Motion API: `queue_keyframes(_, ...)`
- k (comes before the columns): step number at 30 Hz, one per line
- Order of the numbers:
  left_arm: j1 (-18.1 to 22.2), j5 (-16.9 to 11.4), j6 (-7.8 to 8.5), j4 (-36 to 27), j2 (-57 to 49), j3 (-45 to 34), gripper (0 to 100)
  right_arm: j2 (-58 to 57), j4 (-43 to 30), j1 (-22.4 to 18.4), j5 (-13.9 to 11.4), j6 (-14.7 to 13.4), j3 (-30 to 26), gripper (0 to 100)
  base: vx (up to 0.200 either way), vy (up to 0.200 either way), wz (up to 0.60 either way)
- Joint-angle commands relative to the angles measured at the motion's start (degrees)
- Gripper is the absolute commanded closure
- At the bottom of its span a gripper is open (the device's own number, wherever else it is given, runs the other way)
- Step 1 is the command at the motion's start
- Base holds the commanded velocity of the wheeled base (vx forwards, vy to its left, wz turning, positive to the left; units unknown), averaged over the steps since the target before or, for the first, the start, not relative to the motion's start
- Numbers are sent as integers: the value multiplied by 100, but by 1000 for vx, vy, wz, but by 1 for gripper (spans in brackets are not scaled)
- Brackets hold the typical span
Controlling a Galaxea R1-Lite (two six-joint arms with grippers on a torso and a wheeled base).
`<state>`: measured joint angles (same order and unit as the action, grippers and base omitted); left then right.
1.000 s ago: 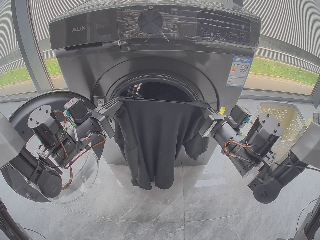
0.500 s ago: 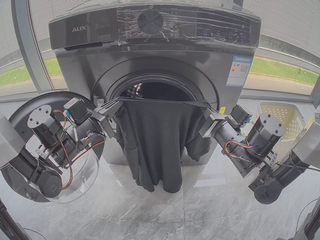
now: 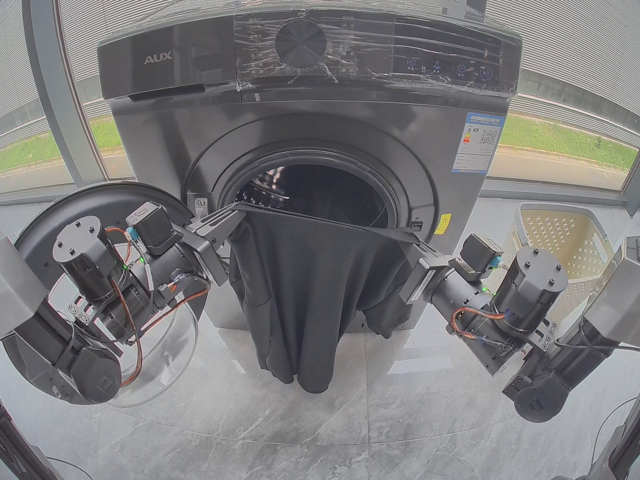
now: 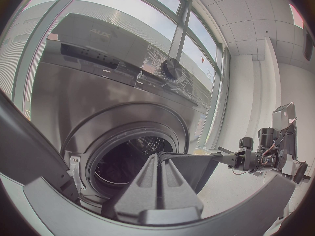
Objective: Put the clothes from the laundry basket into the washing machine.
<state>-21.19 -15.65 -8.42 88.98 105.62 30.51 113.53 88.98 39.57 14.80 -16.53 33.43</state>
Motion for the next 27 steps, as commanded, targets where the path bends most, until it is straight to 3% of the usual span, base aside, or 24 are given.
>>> queue_keyframes(1, -17, -8, 7, 14, 29, -160, 100, 11, 85, 60, 5, -43, -161, 100, 0, 0, 0)
queue_keyframes(7, -149, -8, -37, 5, 99, -72, 100, -42, 67, 77, 14, -87, -433, 100, 0, 0, 0)
queue_keyframes(10, -272, 1, 16, 14, 152, -133, 100, -24, 67, 235, 14, -105, -715, 100, 0, 0, 0)
queue_keyframes(11, -316, 1, 7, 14, 161, -125, 100, -24, 58, 341, 23, -114, -820, 0, 0, 0, 0)
queue_keyframes(18, -360, 18, -10, 14, 161, -37, 100, 178, 67, 631, -3, -114, -1857, 0, 0, 0, 0)
queue_keyframes(23, -395, 27, -10, 14, 170, -10, 100, 354, 58, 578, -65, -87, -1840, 0, 0, 0, 0)
queue_keyframes(27, -395, 27, -28, 14, 117, -10, 100, 530, 58, 534, -258, -52, -1541, 0, 0, 0, 0)
